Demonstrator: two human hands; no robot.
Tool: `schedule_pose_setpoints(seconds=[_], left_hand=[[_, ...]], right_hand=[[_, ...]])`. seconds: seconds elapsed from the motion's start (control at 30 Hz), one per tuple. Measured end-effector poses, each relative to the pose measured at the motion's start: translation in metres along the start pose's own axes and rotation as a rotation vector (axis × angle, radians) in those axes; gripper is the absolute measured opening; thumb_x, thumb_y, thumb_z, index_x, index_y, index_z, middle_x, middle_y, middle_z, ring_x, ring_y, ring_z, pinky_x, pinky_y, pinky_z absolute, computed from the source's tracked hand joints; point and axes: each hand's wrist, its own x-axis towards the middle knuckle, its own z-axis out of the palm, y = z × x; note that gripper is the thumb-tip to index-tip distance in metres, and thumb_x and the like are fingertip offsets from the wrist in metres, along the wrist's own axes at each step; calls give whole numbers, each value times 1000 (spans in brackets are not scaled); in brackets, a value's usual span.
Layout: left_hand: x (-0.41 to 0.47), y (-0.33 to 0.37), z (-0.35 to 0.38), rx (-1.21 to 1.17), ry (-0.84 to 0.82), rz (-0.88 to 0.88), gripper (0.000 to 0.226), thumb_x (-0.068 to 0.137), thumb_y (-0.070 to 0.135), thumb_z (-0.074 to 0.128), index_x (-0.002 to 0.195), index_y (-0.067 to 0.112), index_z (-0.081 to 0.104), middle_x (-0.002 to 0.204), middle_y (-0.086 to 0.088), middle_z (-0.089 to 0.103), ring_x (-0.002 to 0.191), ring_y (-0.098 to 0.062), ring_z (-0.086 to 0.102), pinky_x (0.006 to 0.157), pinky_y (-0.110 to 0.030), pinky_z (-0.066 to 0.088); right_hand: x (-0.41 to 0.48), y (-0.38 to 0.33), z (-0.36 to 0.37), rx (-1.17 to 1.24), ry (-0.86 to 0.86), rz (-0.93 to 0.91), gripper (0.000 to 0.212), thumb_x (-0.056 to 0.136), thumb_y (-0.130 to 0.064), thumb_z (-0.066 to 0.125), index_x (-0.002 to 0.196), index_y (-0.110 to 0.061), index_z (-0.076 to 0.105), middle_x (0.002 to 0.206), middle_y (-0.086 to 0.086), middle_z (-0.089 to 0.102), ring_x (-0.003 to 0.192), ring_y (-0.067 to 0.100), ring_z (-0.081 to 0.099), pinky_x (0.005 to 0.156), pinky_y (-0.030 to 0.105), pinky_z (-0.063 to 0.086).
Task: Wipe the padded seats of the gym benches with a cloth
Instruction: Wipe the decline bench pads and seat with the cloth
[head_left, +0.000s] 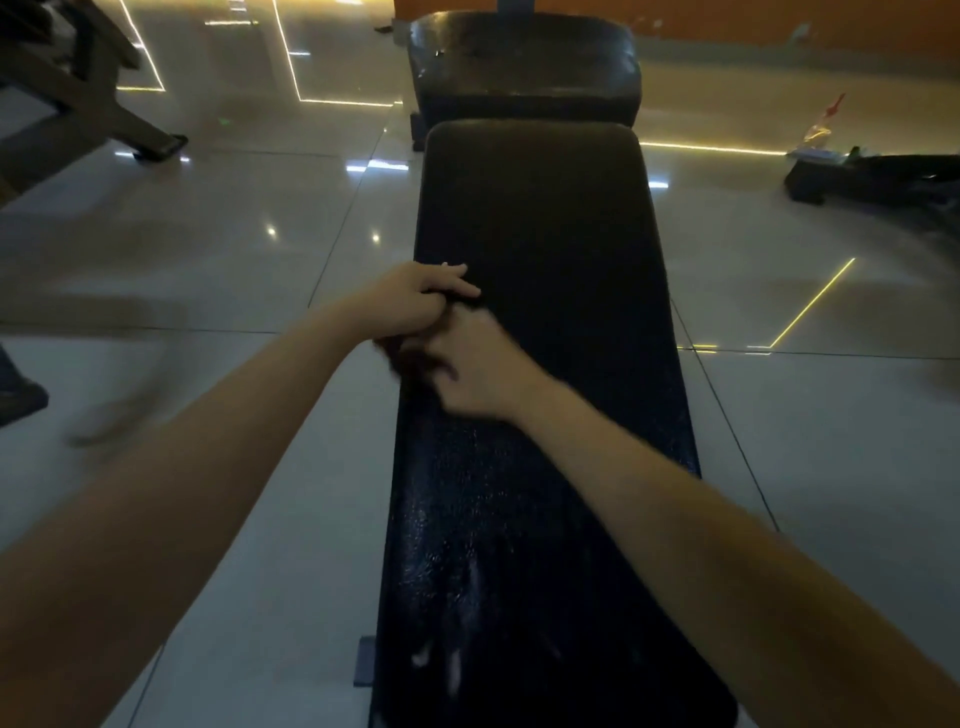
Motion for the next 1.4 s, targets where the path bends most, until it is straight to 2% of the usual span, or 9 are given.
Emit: schedule_pose_setpoints(seconds=[0.1,0.33,0.5,0.63,0.77,0.87,1.2,1.33,1.4], left_hand=[[-5,9,-3,-98,39,-34,44,97,-2,37,134,12,57,130,-7,56,119,-18,53,100,-27,42],[-8,-5,7,97,-111,35,40,98,7,50,133,27,57,162,4,20,151,-13,7,123,-41,10],[-10,-6,9,170,-120,76,43,97,16,58,137,31,54,163,5,14,151,-13,2,123,-44,9],[-8,-7,9,175,-127,78,45,97,14,59,138,32,52,164,5,12,151,-14,1,123,-43,9],[-8,-1,0,92,-171,24,42,101,11,48,138,30,53,163,0,17,151,-18,7,123,-42,10],[-14,6,0,6,-154,-33,57,98,1,41,146,32,42,159,-2,26,147,-23,23,120,-45,24],[-21,7,-3,-79,-136,-94,62,95,-2,41,148,31,39,156,-3,31,140,-26,35,117,-48,30],[-22,8,2,-90,-123,-89,60,94,-2,41,146,29,42,153,-4,36,137,-29,39,115,-48,33],[-23,11,2,-93,-129,-102,60,95,-2,41,146,28,42,153,-5,36,138,-31,38,115,-48,33]], right_hand=[[14,21,-9,9,59,167,45,81,-16,60,125,-13,66,126,11,62,122,32,52,102,50,44],[-81,-45,35,179,-24,53,48,70,-12,65,117,-20,70,132,-2,63,125,21,51,115,44,25],[-156,-86,64,296,-113,-90,53,70,-5,67,121,-18,69,140,-5,58,129,17,47,115,41,25],[-121,-68,40,121,-258,-196,60,73,-5,63,130,-23,63,146,-5,50,136,18,40,115,43,23],[-57,-31,19,38,-25,104,53,80,-9,59,130,-24,63,144,-3,53,132,22,43,110,48,33],[-43,-27,29,86,128,233,46,79,-10,59,124,-20,68,134,-2,60,123,25,49,103,46,37],[-153,-138,78,302,-311,-157,44,75,-13,74,117,-23,72,132,-7,61,131,17,43,112,41,25],[-120,-106,70,187,-280,-142,55,72,-6,63,124,-22,67,141,-2,55,133,20,42,110,44,32],[-98,-78,55,126,-135,-24,59,67,-5,58,122,-24,68,140,-3,56,131,21,46,108,50,36]])
